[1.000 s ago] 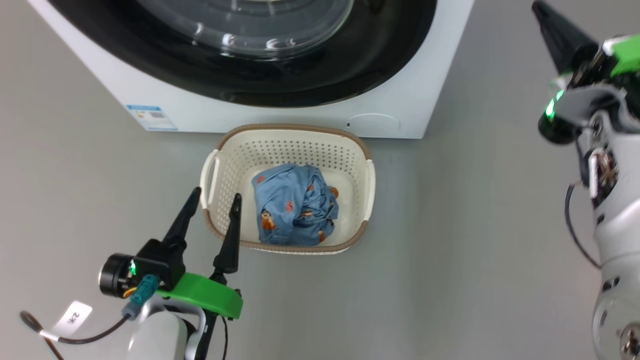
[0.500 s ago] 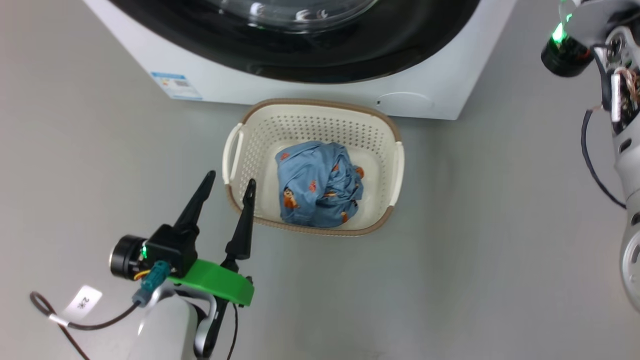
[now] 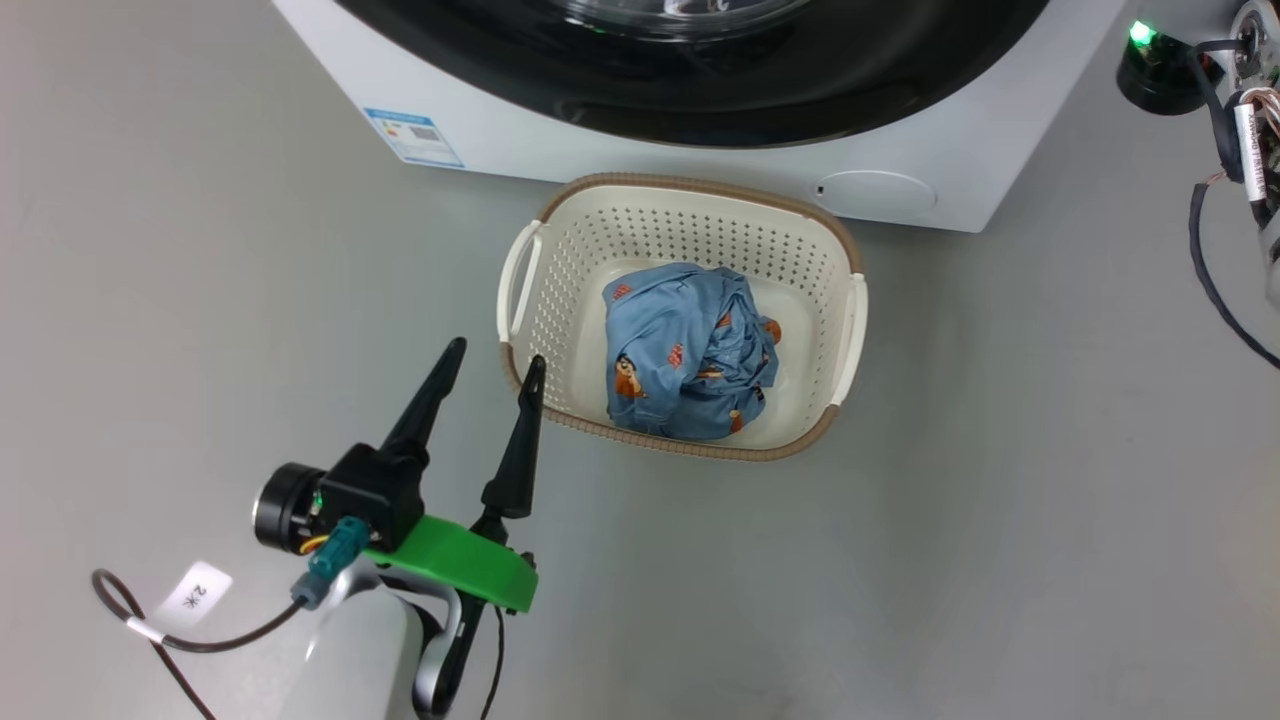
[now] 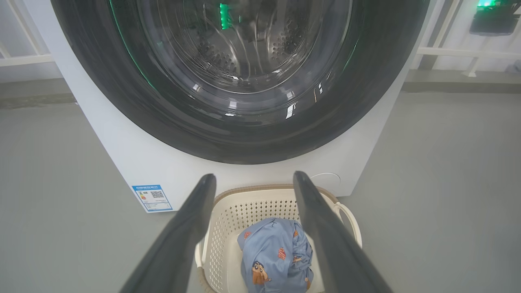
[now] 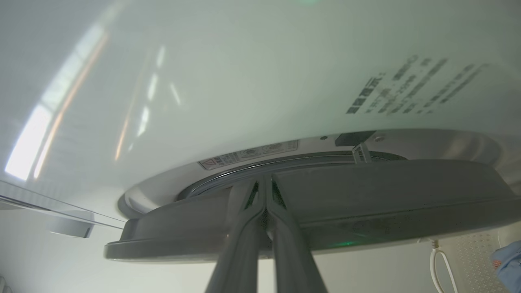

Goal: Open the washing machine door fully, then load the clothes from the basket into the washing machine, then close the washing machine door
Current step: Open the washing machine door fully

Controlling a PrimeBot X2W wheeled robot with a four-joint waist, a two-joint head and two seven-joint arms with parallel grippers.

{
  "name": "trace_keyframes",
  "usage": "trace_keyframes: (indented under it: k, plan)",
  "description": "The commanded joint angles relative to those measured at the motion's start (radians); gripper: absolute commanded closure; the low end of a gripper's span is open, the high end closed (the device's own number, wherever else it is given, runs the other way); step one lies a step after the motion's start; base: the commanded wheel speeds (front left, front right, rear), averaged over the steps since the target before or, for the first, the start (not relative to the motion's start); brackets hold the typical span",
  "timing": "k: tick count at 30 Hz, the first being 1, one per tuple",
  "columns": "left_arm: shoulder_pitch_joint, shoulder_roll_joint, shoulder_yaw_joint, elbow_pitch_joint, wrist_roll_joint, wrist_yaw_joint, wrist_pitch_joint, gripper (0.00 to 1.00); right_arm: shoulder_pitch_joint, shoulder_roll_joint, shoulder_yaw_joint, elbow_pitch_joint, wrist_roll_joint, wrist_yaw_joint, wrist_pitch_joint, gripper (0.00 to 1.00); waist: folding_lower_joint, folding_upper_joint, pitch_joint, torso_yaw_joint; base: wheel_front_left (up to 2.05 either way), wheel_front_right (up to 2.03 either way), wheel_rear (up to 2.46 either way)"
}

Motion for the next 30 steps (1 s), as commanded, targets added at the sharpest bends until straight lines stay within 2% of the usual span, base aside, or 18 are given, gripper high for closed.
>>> trace_keyframes:
  k: [1,12,22,30]
  plan:
    - [-0.017,0.019,0.023,-0.028,-0.010,0.010,-0.011,0.00,-0.043,0.017,0.010,-0.021,-0.010,0.005,0.002,1.00,0.0000,-0.0001,0.004,0.008,0.00,0.00,0.00]
    - [-0.037,0.019,-0.011,-0.057,-0.032,0.027,-0.011,0.00,-0.076,-0.003,0.038,-0.008,-0.065,0.005,0.008,1.00,0.0000,-0.0001,0.050,0.037,0.00,0.00,0.00]
    - [-0.040,0.019,-0.014,-0.061,-0.040,0.037,-0.011,0.00,-0.064,0.002,0.036,-0.007,-0.082,0.005,0.080,1.00,0.0000,-0.0001,0.051,0.032,0.00,0.00,0.00]
    - [-0.040,0.019,-0.014,-0.056,-0.037,0.043,-0.011,0.00,-0.040,0.010,0.038,-0.007,-0.092,0.005,0.184,1.00,0.0000,-0.0001,0.041,0.013,0.00,0.00,0.00]
